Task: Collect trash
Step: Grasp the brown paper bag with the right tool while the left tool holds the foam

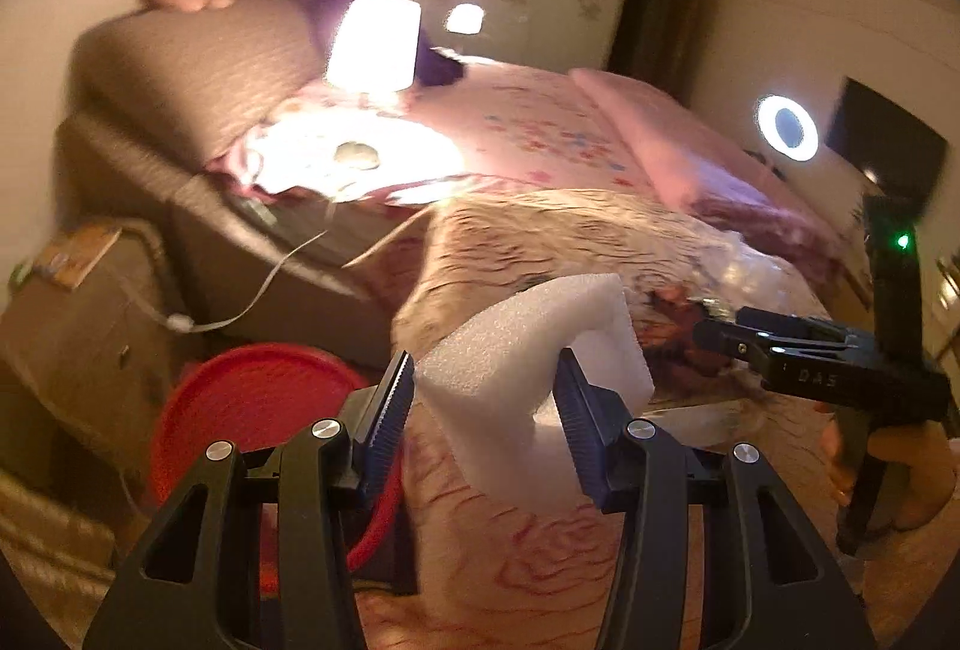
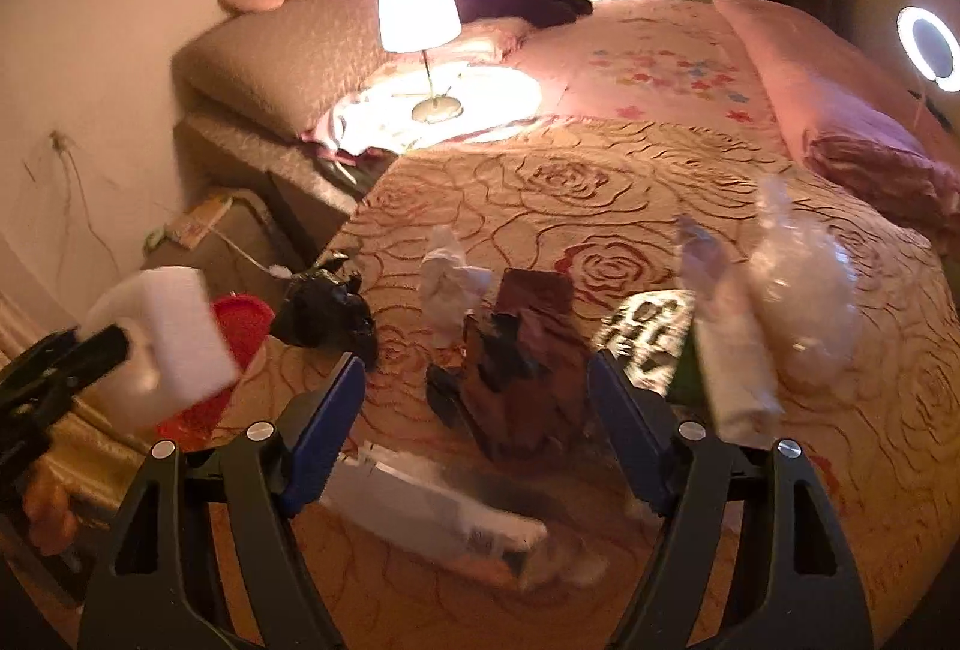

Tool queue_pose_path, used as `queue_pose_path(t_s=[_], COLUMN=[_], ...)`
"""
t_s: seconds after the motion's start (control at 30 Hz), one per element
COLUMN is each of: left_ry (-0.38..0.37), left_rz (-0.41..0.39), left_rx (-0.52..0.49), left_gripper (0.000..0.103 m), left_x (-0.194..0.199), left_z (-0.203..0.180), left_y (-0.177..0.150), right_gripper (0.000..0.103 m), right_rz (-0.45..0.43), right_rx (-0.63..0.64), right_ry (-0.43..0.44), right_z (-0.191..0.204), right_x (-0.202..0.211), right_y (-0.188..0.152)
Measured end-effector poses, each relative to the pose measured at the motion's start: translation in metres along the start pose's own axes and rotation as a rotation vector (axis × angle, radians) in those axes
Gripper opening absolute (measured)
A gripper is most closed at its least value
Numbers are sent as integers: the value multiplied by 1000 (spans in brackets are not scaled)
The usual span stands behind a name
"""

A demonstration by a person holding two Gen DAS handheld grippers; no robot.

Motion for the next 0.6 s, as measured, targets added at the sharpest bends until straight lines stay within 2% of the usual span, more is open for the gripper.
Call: queue_pose_path(t_s=[0.17, 0.23, 0.33, 0.4, 0.5, 0.6], left_ry=[54, 79, 96, 113, 131, 140], left_rz=[8, 8, 12, 13, 11, 7], left_rx=[62, 75, 95, 105, 111, 119], left_gripper=[46, 46, 46, 46, 46, 46], left_x=[4, 6, 7, 7, 8, 10], left_z=[30, 39, 49, 55, 60, 66], left_y=[-7, -9, -11, -12, -14, -15], right_gripper=[63, 60, 49, 37, 30, 27], right_rz=[71, 70, 69, 68, 59, 32], right_rx=[31, 56, 66, 62, 50, 49], right_ry=[-22, -48, -81, -98, -89, -86], right_z=[1, 2, 0, -4, -6, -3], right_x=[-31, -35, -33, -32, -28, -17], right_y=[-4, -5, -5, -6, -5, -1])
Point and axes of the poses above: each gripper's, at about its wrist camera, not at the fingertips, and x roughly against the way its jaws point, z to its left, y to its top, the point moved 4 cm from there along -x, roughly the way its jaws point, and after that the axes turned 7 degrees about y, right-handed, at the moved point
